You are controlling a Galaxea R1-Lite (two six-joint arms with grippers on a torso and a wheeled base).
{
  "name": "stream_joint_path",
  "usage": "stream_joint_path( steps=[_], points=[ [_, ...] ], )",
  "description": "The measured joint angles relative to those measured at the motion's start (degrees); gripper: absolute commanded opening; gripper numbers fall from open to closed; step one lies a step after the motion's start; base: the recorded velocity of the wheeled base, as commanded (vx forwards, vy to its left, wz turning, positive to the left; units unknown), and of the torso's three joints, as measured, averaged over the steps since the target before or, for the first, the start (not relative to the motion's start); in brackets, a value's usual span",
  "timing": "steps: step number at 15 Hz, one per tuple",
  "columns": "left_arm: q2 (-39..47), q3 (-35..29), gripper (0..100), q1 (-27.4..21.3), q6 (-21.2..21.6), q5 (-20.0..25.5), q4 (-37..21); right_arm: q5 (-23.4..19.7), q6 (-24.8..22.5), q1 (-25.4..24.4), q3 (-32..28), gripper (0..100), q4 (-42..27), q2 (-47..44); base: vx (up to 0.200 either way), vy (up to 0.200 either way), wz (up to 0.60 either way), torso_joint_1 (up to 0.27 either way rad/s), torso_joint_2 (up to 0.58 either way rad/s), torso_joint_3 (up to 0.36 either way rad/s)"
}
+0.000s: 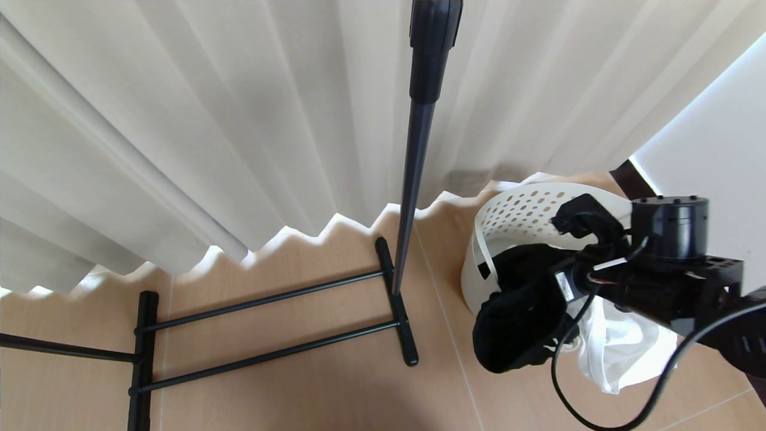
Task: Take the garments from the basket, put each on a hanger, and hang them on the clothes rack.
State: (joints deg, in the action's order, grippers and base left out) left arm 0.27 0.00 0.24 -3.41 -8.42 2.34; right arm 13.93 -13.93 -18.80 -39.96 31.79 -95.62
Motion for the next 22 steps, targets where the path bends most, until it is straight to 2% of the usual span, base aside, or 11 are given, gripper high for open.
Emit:
stream_joint_path(
  steps=[4,6,8,22],
  points=[
    [0.0,0.0,100,0.0,0.0,0.0,0.0,-0.6,3.5,-6.9,3.3,0,-0.3,16.4,0.0,0.0,0.0,0.0,0.0,0.0],
    [0.0,0.0,100,0.0,0.1,0.0,0.1,-5.0,3.8,-9.4,5.2,0,-0.4,23.4,0.0,0.0,0.0,0.0,0.0,0.0],
    [0.0,0.0,100,0.0,0.1,0.0,0.1,-6.4,3.8,-10.6,6.5,0,-0.5,27.7,0.0,0.0,0.0,0.0,0.0,0.0],
    [0.0,0.0,100,0.0,0.1,0.1,0.0,-6.5,3.7,-11.0,8.3,0,-0.3,30.8,0.0,0.0,0.0,0.0,0.0,0.006]
  ],
)
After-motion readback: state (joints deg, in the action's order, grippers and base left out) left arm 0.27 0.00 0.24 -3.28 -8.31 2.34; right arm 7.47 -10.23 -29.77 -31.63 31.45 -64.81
